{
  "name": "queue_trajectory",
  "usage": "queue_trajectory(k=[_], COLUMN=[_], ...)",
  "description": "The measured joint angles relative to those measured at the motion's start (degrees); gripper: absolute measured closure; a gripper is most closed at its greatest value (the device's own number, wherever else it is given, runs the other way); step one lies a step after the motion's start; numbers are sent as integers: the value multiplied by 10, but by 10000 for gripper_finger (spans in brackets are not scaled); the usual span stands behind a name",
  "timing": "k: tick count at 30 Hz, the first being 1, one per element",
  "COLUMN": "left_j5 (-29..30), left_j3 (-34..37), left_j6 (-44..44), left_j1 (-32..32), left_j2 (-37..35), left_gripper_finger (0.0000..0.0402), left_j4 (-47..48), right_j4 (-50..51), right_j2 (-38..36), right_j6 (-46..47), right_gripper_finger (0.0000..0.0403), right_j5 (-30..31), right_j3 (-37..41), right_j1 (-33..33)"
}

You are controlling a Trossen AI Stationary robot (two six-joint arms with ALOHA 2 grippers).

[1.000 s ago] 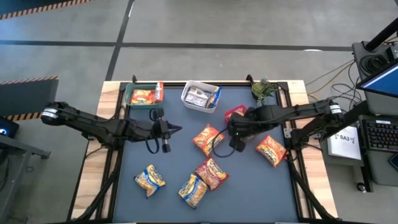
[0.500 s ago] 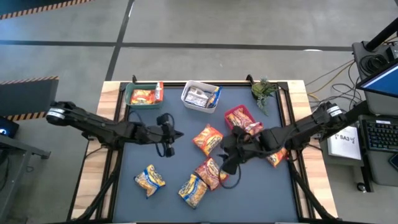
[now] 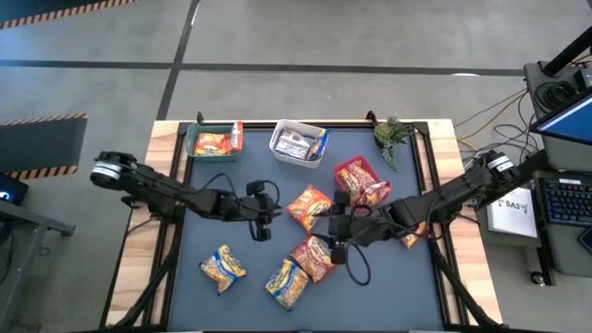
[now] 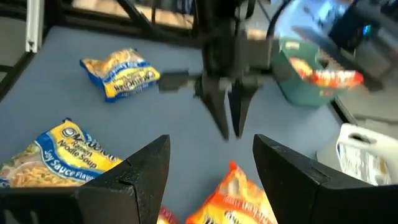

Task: Sort Maruchan noodles
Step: Put the orange noodle pack into the green bin

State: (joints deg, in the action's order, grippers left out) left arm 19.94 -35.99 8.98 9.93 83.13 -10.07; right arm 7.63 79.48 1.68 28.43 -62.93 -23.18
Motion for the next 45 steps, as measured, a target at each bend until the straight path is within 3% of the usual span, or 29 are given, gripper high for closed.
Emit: queue_trajectory(k=[7,13,24,34,45], left_j5=[2,5,36,53,53], left_j3=[0,-9,-69,-85,-83], left_j6=[8,6,5,3,10], left_j1=[0,-3,-8,-11,-12], left_j2=[62,113,189,189,191], left_gripper_finger=[269,245,244,244,269], left_j4=[-35,-83,-82,-1,2], right_j4=[-130,-211,-225,-237,-230], right_j2=[-64,-129,-206,-218,-223], right_j6=[-54,-89,-84,-73,-84], right_gripper_finger=[184,184,184,184,184], right_j5=[-4,-4,-13,-32,-51], right_j3=[95,172,236,246,253], right_j1=[2,2,4,8,8])
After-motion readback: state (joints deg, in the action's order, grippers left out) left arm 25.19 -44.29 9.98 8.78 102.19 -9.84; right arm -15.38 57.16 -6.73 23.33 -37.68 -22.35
